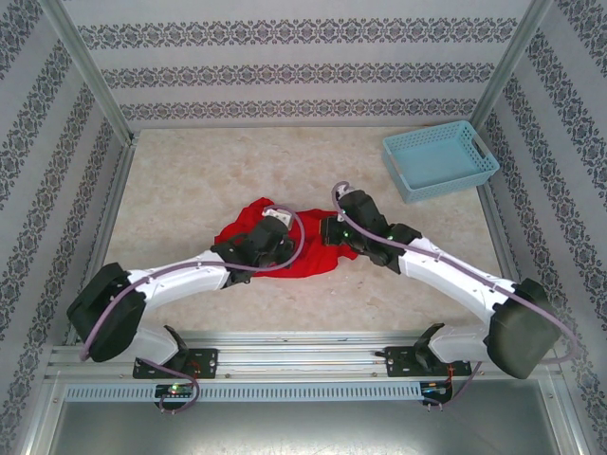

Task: Fold the inside-out t-shirt
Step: Turn the T-shirt inside out at the center of the table.

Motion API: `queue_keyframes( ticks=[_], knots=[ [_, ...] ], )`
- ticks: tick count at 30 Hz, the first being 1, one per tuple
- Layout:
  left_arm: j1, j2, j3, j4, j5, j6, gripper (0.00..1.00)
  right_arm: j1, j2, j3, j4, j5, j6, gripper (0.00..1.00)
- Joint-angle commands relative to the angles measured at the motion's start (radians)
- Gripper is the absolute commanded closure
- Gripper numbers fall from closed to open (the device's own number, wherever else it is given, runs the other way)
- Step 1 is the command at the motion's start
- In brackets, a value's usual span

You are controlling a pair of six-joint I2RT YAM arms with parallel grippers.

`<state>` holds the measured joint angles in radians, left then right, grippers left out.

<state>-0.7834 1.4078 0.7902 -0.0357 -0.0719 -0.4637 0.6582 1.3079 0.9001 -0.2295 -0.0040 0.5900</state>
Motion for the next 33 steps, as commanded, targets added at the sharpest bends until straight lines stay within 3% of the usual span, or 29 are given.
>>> queue_keyframes(
  ticks=[1,7,12,17,24,28,33],
  knots=[
    [0.007,-0.098,-0.051,0.034,0.073,0.016,1.00,-0.062,0.078,0.018,-0.024,0.026,-0.052,1.00],
    [0.009,-0.093,-0.079,0.116,0.233,0.006,1.00,-0.096,0.160,0.045,0.004,0.012,-0.059,0.99],
    [0.026,-0.080,-0.093,0.174,0.246,-0.031,1.00,-0.062,0.066,-0.018,0.013,-0.006,-0.059,0.73],
    [0.056,-0.077,-0.099,0.189,0.254,-0.044,1.00,0.000,-0.047,-0.134,0.072,-0.101,-0.049,0.63],
    [0.079,-0.097,-0.107,0.186,0.261,-0.052,1.00,0.055,-0.010,-0.255,0.285,-0.182,-0.070,0.62],
    [0.081,-0.100,-0.109,0.174,0.264,-0.052,1.00,0.063,0.057,-0.236,0.359,-0.232,-0.086,0.61],
    [0.082,-0.107,-0.125,0.179,0.260,-0.058,1.00,0.072,0.132,-0.170,0.351,-0.203,-0.120,0.58]
  ],
)
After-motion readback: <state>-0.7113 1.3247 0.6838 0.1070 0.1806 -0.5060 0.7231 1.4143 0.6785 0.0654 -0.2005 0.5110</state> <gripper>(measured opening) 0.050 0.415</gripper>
